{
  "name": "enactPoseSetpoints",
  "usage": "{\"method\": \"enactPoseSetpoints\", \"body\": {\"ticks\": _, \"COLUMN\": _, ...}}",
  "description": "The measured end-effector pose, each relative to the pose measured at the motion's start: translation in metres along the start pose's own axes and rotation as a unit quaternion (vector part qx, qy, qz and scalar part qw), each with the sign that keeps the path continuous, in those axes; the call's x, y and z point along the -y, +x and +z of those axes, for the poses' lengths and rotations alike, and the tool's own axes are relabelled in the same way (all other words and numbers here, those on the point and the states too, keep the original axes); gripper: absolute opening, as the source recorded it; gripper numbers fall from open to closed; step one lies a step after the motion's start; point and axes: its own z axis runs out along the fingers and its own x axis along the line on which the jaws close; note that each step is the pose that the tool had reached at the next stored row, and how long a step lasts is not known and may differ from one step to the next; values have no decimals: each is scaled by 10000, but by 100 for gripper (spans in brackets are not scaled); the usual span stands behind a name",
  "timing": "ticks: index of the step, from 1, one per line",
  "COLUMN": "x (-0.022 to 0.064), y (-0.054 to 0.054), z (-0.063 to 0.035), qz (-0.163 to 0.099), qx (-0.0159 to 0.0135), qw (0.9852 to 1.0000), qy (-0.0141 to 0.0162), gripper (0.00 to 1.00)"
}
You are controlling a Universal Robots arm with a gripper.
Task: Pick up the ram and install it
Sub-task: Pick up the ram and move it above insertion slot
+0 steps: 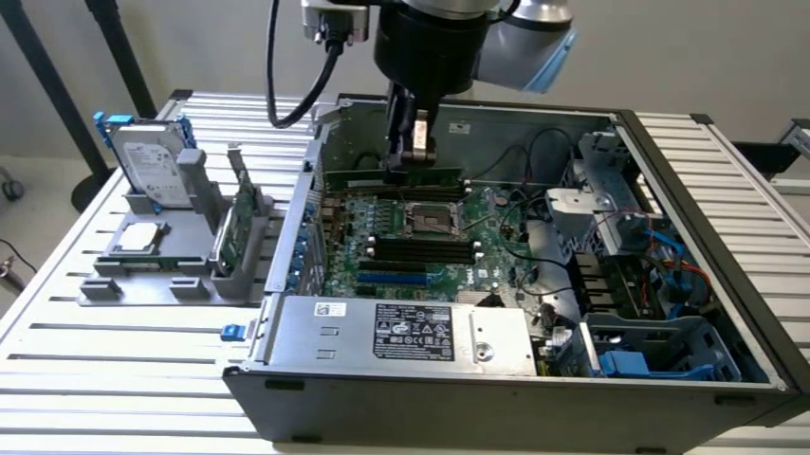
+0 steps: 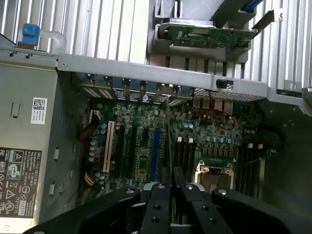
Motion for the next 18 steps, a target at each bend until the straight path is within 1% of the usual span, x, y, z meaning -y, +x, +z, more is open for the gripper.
{"method": "enactPoseSetpoints", "body": {"ticks": 3, "x": 44, "y": -112, "z": 16, "qz": 4, "qx": -30, "qw": 10000, "qy": -2, "gripper": 14}}
{"method": "enactPoseSetpoints", "body": {"ticks": 6, "x": 72, "y": -231, "z": 35, "qz": 10, "qx": -71, "qw": 10000, "qy": -5, "gripper": 14}}
{"method": "enactPoseSetpoints", "body": {"ticks": 8, "x": 92, "y": -278, "z": 45, "qz": 16, "qx": -80, "qw": 10000, "qy": -6, "gripper": 14}}
{"method": "enactPoseSetpoints", "body": {"ticks": 10, "x": 113, "y": -294, "z": 52, "qz": 51, "qx": -77, "qw": 10000, "qy": -1, "gripper": 14}}
{"method": "enactPoseSetpoints", "body": {"ticks": 12, "x": 134, "y": -297, "z": 60, "qz": 119, "qx": -68, "qw": 9999, "qy": 7, "gripper": 14}}
{"method": "enactPoseSetpoints", "body": {"ticks": 15, "x": 153, "y": -298, "z": 76, "qz": 272, "qx": -48, "qw": 9996, "qy": 25, "gripper": 14}}
{"method": "enactPoseSetpoints", "body": {"ticks": 18, "x": 163, "y": -297, "z": 95, "qz": 459, "qx": -24, "qw": 9989, "qy": 47, "gripper": 14}}
